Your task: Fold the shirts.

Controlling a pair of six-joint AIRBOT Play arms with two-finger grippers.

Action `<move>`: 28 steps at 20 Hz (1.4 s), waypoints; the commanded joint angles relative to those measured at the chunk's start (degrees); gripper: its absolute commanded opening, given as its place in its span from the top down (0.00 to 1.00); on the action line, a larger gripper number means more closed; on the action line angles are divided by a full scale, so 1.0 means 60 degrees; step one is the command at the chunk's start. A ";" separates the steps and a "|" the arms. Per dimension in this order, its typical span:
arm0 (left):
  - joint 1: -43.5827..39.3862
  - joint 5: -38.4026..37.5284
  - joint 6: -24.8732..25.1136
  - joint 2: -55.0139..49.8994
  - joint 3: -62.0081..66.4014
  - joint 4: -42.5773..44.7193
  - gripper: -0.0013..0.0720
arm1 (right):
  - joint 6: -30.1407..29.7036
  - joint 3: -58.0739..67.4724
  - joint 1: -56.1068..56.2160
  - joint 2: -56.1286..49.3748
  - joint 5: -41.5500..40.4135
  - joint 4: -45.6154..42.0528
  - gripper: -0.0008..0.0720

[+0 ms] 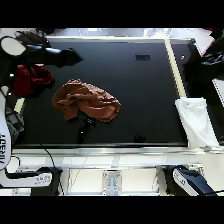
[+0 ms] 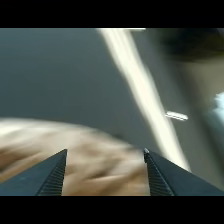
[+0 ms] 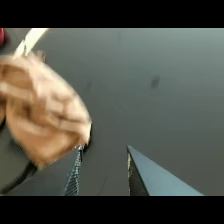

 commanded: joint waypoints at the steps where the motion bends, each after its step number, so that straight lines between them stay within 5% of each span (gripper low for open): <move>1: 0.1676 -0.0816 -0.3053 -0.0248 -0.0514 0.3308 0.21 | 0.0215 -0.1585 0.0503 -0.0452 0.0284 0.0412 0.57; 5: 0.2728 -0.0324 -0.2951 -0.0852 -0.1803 0.2408 0.21 | 0.0204 -0.4652 0.2743 -0.1570 -0.3009 0.0612 0.56; 10: 0.2798 0.0823 -0.1013 -0.1894 -0.1825 0.2408 0.21 | 0.0211 -0.4889 0.4503 -0.3785 -0.5610 0.0605 0.56; 13: 0.2798 0.1064 0.0310 -0.2517 -0.1825 0.2408 0.23 | 0.0215 -0.4768 0.4860 -0.4765 -0.5960 0.0765 0.56; 16: 0.2798 0.1078 0.0499 -0.3078 -0.1825 0.2401 0.34 | 0.0208 -0.4714 0.4958 -0.5253 -0.6084 0.1155 0.56; 21: 0.2798 0.1067 0.1027 -0.3774 -0.1821 0.2058 0.34 | 0.0135 -0.4666 0.4958 -0.5388 -0.7118 0.2073 0.51; 28: 0.2794 0.1045 0.1876 -0.3967 -0.1821 0.0681 0.34 | 0.0248 -0.3876 0.5555 -0.6495 -0.6364 0.2881 0.40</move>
